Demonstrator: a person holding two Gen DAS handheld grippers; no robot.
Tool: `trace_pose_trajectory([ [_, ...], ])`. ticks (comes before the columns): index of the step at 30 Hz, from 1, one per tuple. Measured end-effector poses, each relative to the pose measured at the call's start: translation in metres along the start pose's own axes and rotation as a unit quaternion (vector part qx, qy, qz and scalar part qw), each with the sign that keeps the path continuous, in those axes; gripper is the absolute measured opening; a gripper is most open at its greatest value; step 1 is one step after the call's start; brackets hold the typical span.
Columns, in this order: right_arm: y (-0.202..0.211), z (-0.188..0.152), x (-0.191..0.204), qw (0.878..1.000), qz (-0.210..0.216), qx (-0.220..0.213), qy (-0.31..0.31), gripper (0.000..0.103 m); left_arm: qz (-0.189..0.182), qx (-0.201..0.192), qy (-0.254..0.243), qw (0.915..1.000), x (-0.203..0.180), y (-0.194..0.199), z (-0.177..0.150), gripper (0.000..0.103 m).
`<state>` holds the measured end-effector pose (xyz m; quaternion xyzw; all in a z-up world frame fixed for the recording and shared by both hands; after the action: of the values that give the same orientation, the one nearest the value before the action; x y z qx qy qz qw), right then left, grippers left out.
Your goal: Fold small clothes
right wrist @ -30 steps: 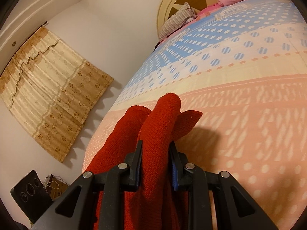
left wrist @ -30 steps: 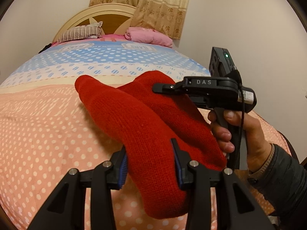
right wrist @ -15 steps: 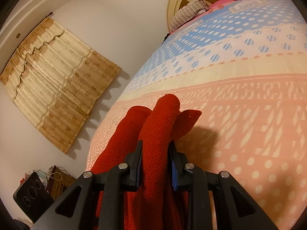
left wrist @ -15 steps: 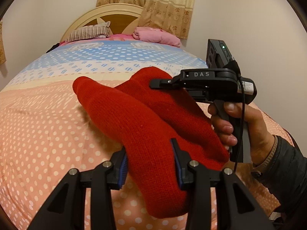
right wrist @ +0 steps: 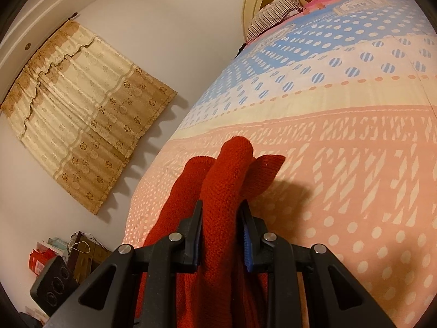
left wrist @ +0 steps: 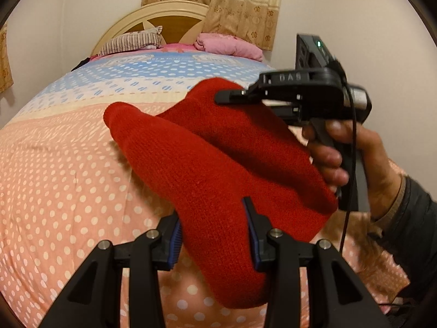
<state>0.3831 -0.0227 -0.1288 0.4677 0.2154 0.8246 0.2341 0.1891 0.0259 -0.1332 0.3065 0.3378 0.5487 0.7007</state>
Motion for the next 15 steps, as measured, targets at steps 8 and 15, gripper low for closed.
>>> trace_pose_trajectory([
  [8, -0.001, -0.004, -0.016, 1.000, -0.006, 0.002, -0.016, 0.024, 0.001, 0.023, 0.010, 0.9997, 0.010, -0.010, -0.017, 0.048],
  [15, -0.001, -0.007, -0.033, 0.999, -0.013, -0.002, -0.036, 0.024, 0.006, 0.030, 0.017, 0.9994, 0.015, -0.014, -0.020, 0.057],
])
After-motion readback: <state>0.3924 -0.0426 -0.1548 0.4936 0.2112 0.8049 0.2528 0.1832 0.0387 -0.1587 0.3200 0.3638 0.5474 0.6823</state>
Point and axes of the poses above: each gripper's, at about its wrist camera, not at the fingertips, and y roughly against the way its jaws point, x to its left, z to its top, the point moved 6 cm from there along -y, roughly the way its jaws point, and after that the axes turned 11 degrees about x, right-handed, at the moved point
